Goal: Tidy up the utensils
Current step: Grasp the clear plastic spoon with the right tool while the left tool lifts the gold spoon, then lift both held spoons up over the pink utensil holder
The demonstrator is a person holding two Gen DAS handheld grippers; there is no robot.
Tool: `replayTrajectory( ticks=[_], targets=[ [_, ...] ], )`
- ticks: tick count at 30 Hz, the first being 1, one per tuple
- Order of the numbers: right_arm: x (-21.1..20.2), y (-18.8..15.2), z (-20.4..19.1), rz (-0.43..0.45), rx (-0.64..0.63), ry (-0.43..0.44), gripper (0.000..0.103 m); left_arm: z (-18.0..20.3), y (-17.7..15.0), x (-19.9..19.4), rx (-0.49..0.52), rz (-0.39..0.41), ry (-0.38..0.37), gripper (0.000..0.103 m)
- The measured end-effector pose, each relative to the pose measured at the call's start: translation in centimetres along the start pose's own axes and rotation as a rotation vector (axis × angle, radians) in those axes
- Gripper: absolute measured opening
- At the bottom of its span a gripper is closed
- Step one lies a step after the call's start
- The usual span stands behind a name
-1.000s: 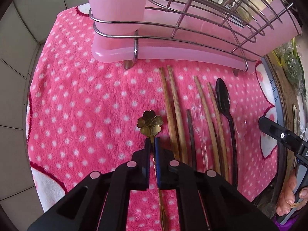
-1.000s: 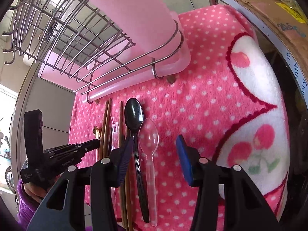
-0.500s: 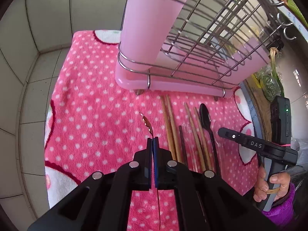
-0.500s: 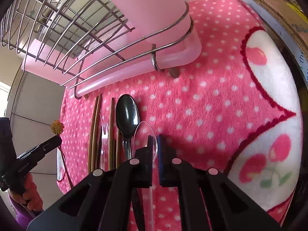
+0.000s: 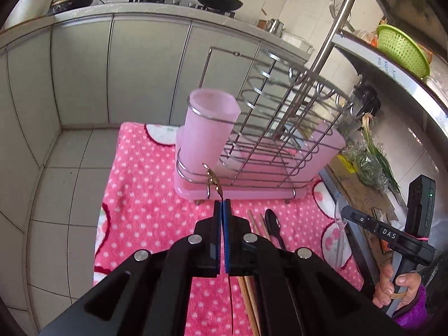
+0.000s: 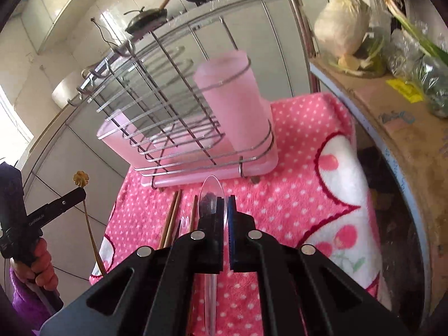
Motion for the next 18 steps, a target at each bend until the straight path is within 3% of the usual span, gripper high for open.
replayTrajectory(
  ticks=[5, 10, 18],
  targets=[
    [-4.8, 3.8, 0.0, 0.158, 0.007, 0.022, 0.003, 1.6, 2.9, -2.5, 0.038, 0.097, -0.019, 0.001],
    [-8.7, 9.7, -0.7, 0.345, -0.003, 0.048, 0.003, 2.8, 7.2, -4.8, 0.061, 0.207, -0.040, 0.001],
    [-10.2, 17.8, -1.4, 0.574, 0.008, 0.039, 0.003, 3.8, 15.1, -5.8, 0.110, 0.372, -0.015, 0.001]
  ],
)
Point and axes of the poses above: each gripper's, at about its wrist camera, not at the fingertips, and x roughly the way its jaws point, z to its right, y to its top, the point moved 6 cm from there along x, roughly the way its jaws point, and after that the axes turned 11 degrees about -y, right-handed, at the moved point
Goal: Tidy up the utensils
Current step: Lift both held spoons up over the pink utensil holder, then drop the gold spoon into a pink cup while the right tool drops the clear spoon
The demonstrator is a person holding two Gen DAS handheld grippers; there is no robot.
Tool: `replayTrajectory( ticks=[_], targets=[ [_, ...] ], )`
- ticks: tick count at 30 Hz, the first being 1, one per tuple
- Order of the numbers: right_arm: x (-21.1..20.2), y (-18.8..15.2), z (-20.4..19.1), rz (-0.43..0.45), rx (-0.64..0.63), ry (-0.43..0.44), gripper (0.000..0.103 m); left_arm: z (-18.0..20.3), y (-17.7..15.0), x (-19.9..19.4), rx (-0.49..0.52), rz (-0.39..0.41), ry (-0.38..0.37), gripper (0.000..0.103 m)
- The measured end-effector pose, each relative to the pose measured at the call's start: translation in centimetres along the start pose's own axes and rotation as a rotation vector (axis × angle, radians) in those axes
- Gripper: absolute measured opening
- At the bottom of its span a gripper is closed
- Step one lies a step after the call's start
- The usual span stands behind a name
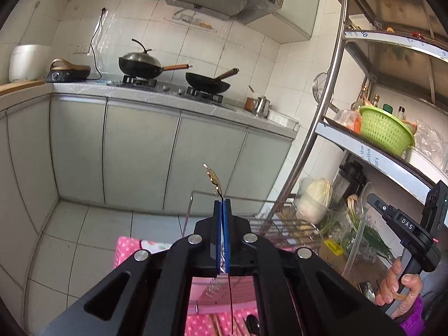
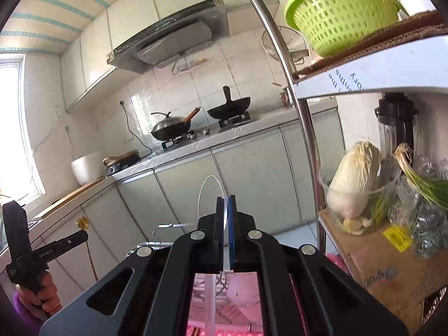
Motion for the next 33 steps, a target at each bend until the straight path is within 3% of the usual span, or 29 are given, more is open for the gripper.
replayTrajectory(
  ticks=[7, 13, 21, 31, 32, 33],
  targets=[
    [4.8, 0.9, 0.6, 0.102, -0.046, -0.086, 0.003, -2.5, 2.0, 4.2, 0.011, 0.071, 0.066, 0.001],
    [7.0, -2.3, 1.5, 0.066, -0.044, -0.107, 0.003, -4.5, -0.4, 7.1, 0.027, 0.088, 0.097, 0.001],
    [7.1, -7.4, 2.0, -0.073, -0.045, -0.089, 0.003, -4.8, -5.0, 8.6, 0.071, 0.024, 0.097, 0.001],
    [8.1, -10.0, 2.2, -0.267, -0.063, -0.128, 0.004, -6.3, -7.3, 10.4, 0.001, -0.121, 0.103, 0.003],
    [8.2, -10.3, 2.2, -0.290, -0.063, -0.133, 0.008, -6.4, -7.5, 10.5, -0.007, -0.137, 0.102, 0.004],
    [8.4, -10.4, 2.3, -0.307, -0.061, -0.131, 0.019, -6.5, -7.6, 10.7, -0.018, -0.163, 0.098, 0.009]
  ],
)
Point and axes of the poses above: each gripper's, at about its wrist camera, not at the fingertips, and x roughly the way its jaws point, z to its right, y to its top, the point moved 6 cm from there along x, roughly the way its jaws point, and after that the axes turned 11 degrees about -y, right-handed, at the moved point
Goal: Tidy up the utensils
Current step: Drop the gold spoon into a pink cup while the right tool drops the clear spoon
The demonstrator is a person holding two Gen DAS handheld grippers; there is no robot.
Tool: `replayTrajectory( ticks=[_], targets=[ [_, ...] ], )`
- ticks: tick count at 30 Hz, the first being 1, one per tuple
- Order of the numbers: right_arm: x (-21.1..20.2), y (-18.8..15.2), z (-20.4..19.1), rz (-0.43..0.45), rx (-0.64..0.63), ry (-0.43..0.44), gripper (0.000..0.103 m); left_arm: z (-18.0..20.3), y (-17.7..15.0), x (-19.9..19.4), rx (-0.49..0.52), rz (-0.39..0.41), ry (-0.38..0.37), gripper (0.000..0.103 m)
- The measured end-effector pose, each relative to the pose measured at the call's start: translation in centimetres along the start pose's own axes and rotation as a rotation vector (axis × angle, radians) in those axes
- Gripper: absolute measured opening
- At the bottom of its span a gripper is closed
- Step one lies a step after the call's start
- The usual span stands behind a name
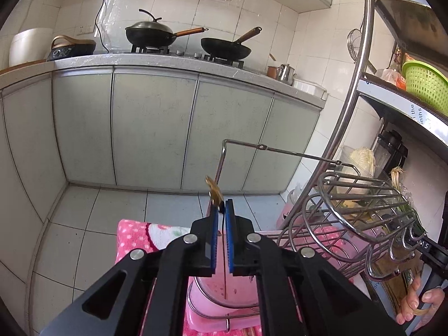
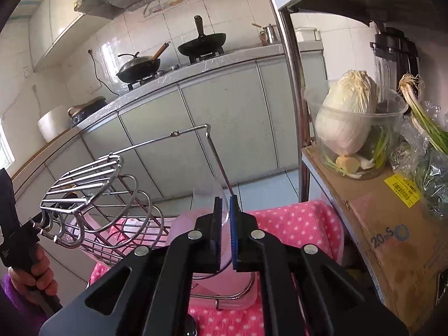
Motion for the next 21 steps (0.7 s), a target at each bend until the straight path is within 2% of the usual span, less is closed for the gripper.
replayTrajectory(
  ticks=[1, 2, 3, 13, 18, 21],
  targets=[
    [0.1, -0.1, 0.0, -0.016, 0.001, 0.004, 0.027, -0.1, -0.1, 0.2, -0.013, -0.021, -0.003, 0.018],
    [0.1, -0.2, 0.1, -0.024, 0.005, 0.008, 0.040, -0.2, -0.1, 0.2, -0.027, -0.029, -0.005, 0.022],
    [0.0, -0.2, 0.2, -0.025, 0.008, 0.013, 0.044, -0.3, -0.2, 0.2, -0.035, -0.031, -0.007, 0.026],
    [-3.1, -0.2, 0.4, 0.001, -0.004, 0.020, 0.044, 0.2, 0.0, -3.1, -0.042, 0.003, 0.009, 0.031],
    [-5.7, -1.3, 0.1, 0.034, -0.017, 0.038, 0.044, 1.3, -0.7, -5.7, -0.050, 0.015, -0.012, 0.032],
    [-6.7, -2.6, -0.2, 0.024, -0.028, 0.055, 0.045, 1.9, -1.7, -7.0, -0.064, 0.004, -0.036, 0.032]
  ],
)
Point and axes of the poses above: each gripper's, at about its wrist camera, not at the fingertips, and x roughly the way its jaws point, z to its right, y to its top, the point moved 6 cm from there along x, roughly the way its jaws point, and after that the axes turned 11 degrees about -y, right-handed, at the moved point
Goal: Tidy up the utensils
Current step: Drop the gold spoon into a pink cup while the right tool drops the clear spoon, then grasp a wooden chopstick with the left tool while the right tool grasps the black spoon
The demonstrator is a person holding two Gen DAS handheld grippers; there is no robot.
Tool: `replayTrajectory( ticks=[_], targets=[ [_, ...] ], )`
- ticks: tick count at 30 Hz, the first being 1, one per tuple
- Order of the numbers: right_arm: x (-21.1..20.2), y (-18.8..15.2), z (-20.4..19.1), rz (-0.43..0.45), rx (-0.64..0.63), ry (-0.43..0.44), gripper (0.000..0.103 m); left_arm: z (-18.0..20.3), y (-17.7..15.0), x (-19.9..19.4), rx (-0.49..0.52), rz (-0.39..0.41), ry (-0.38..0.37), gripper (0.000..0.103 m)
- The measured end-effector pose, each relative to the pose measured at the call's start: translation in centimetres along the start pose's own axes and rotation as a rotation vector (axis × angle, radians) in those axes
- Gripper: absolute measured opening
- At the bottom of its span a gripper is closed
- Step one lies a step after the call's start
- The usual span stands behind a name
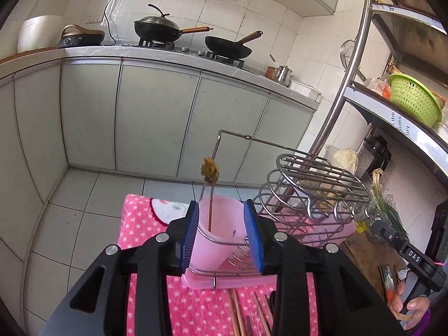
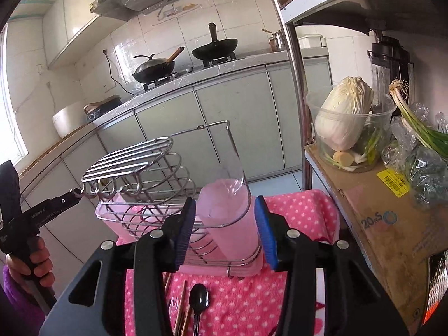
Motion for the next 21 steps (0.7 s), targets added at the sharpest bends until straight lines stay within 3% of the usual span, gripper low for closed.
replayTrajectory(
  ticks=[5, 8, 17, 21],
  targets=[
    [-0.3, -2.9, -0.4, -0.069, 0.006, 0.027, 0.046, 1.0, -2.5, -1.1, 0.006, -0.048, -0.011, 0.032],
    [0.5, -5.1, -0.6, -0.160, 0.015, 0.058, 0.059, 1.5, -4.6, -0.8, 0.020, -0.101, 0.004, 0.032],
    [2.9, -10.2, -0.3, -0.345, 0.060, 0.077, 0.059, 1.2, -11.0, 2.5, -0.067, -0.300, 0.009, 0.031],
    [3.6, -11.4, -0.4, -0.407, 0.078, 0.087, 0.059, 0.7, -13.4, 4.6, -0.121, -0.416, 0.015, 0.020]
  ],
)
Point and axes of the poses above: each gripper's, at about its wrist camera, not at the fingertips, and x roughly the way its jaws point, z to its right, y to its top, the point moved 6 cm from there along x, roughly the way its jaws point, and after that the axes turned 11 degrees about -y, right-handed, at the moved point
